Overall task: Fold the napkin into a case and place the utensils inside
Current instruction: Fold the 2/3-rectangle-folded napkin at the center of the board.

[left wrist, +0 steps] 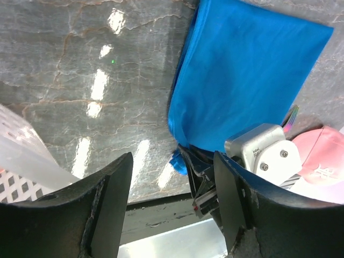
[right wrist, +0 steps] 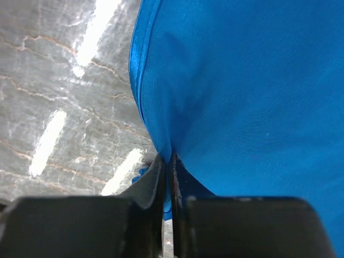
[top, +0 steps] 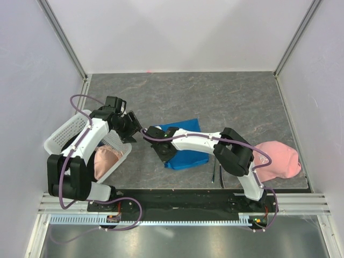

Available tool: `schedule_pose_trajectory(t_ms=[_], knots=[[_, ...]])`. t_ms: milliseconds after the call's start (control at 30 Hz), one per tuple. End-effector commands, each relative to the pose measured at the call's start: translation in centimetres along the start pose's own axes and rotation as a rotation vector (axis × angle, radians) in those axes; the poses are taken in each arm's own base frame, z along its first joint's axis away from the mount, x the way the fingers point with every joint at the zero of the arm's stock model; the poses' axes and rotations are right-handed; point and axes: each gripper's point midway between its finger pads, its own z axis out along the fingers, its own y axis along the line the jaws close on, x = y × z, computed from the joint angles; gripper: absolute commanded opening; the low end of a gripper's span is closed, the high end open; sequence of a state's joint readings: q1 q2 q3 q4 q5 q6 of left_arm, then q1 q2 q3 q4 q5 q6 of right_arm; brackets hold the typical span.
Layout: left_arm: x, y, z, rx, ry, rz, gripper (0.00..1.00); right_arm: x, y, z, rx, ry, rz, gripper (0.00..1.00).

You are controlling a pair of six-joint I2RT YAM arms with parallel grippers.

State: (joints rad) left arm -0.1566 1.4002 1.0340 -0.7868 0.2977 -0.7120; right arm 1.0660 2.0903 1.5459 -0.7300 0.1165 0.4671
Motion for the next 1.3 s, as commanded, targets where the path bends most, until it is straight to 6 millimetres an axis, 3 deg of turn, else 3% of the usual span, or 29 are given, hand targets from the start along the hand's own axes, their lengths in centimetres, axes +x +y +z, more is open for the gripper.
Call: schedule_pose_trajectory(t_ms=[0,67,100,133,200,267,333,367,400,433,600,800,900,1033,1100,1267], knots=[[2.8,-1.2,-0.2,0.107,0.099,0.037,0.69,-0.2,1.6,0.2,-0.100,-0.015,0.044,0.00],[4.4,-1.7,0.3,0.138,0.147,0.046,0.69,-1.1,1.6,-0.6,-0.172,-0.037,0.089,0.00],[4.9,-1.8,0.5,0.135,0.162,0.035,0.69,-2.0,1.7,-2.1,-0.211,-0.080,0.117,0.00],[6.0,-1.9,0.9,0.131,0.187,0.044,0.69,-1.1,1.1,-2.0,-0.233,-0.069,0.142,0.00],[6.8,-2.3,1.2,0.138,0.198,0.039,0.69,-3.3,1.1,-4.3,-0.368,-0.155,0.220,0.00],[7.9,-2.8,1.5,0.149,0.211,0.050,0.69,-3.8,0.7,-5.5,-0.464,-0.200,0.268,0.00],[8.8,-3.1,1.7,0.154,0.232,0.032,0.69,-3.2,0.2,-5.5,-0.504,-0.198,0.331,0.00],[8.9,-3.4,1.7,0.160,0.230,0.030,0.69,-4.3,0.0,-6.7,-0.550,-0.248,0.353,0.00],[8.9,-3.7,1.7,0.157,0.221,0.025,0.69,-3.6,-0.3,-6.5,-0.564,-0.235,0.396,0.00],[9.4,-4.0,1.7,0.155,0.223,0.037,0.69,-4.3,-0.5,-6.9,-0.594,-0.268,0.412,0.00],[9.9,-5.2,3.0,0.197,0.247,-0.028,0.73,-3.6,-0.6,-7.3,-0.650,-0.267,0.445,0.00],[8.1,-6.9,4.2,0.195,0.215,-0.090,0.73,-3.2,-0.4,-7.4,-0.685,-0.279,0.462,0.00],[8.1,-6.2,5.6,0.127,0.241,-0.137,0.72,-3.1,-0.4,-7.7,-0.694,-0.287,0.463,0.00],[7.9,-5.7,7.1,0.067,0.256,-0.137,0.65,-3.2,-0.2,-7.5,-0.708,-0.286,0.465,0.00],[6.8,-5.9,7.4,0.052,0.205,-0.100,0.59,-3.3,0.0,-7.4,-0.717,-0.287,0.470,0.00],[4.8,-5.9,8.2,-0.003,0.150,0.010,0.25,-3.3,0.2,-7.0,-0.726,-0.268,0.477,0.03]])
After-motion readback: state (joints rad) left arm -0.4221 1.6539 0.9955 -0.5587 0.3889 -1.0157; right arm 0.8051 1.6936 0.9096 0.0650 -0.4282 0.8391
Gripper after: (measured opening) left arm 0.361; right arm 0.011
